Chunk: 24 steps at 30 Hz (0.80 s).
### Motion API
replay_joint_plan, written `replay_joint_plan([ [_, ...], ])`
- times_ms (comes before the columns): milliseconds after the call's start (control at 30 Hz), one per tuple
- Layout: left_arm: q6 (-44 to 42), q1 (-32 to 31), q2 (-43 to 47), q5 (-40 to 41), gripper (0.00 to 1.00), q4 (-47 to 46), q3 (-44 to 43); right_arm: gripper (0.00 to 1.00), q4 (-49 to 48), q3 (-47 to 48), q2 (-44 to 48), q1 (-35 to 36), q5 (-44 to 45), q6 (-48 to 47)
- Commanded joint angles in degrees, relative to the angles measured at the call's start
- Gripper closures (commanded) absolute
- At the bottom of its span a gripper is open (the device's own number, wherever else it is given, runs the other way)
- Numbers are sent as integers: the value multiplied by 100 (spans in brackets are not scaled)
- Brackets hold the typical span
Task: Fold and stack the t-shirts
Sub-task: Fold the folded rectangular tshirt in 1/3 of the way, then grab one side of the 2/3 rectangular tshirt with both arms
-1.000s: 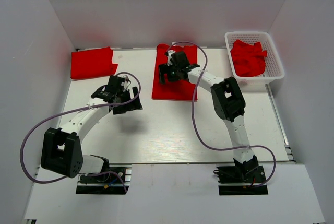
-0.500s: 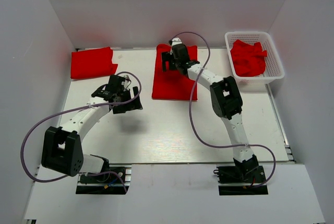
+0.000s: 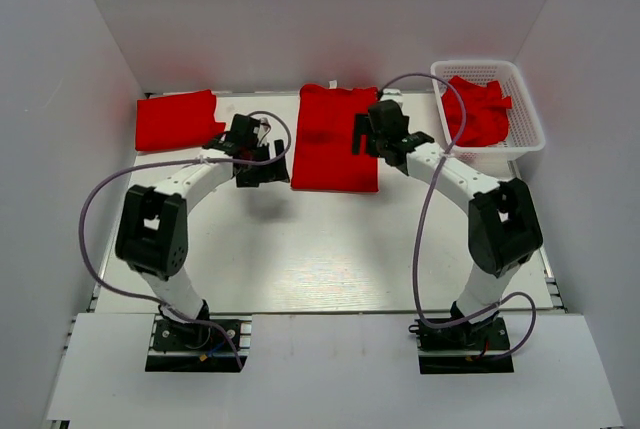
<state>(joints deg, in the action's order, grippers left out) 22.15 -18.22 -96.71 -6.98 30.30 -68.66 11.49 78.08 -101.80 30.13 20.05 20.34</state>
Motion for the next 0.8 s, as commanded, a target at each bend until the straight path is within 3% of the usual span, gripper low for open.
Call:
replay_joint_plan([
  [0,-237,-33,-426,-137,0,-192,-436,10,617,-451,160,-95,376,558],
  [200,-343,-85,-1384,249,0,-183,-1034,10,969,-558,20,-174,254,980],
  [500,-343,-375,-1852,856,0,-183,-1465,10,1286,-399,-393,-253,227,1139],
  [767,-405,-603,-2221,875,13,-271,-1528,10,1014,-496,-657,-280,104,1218],
])
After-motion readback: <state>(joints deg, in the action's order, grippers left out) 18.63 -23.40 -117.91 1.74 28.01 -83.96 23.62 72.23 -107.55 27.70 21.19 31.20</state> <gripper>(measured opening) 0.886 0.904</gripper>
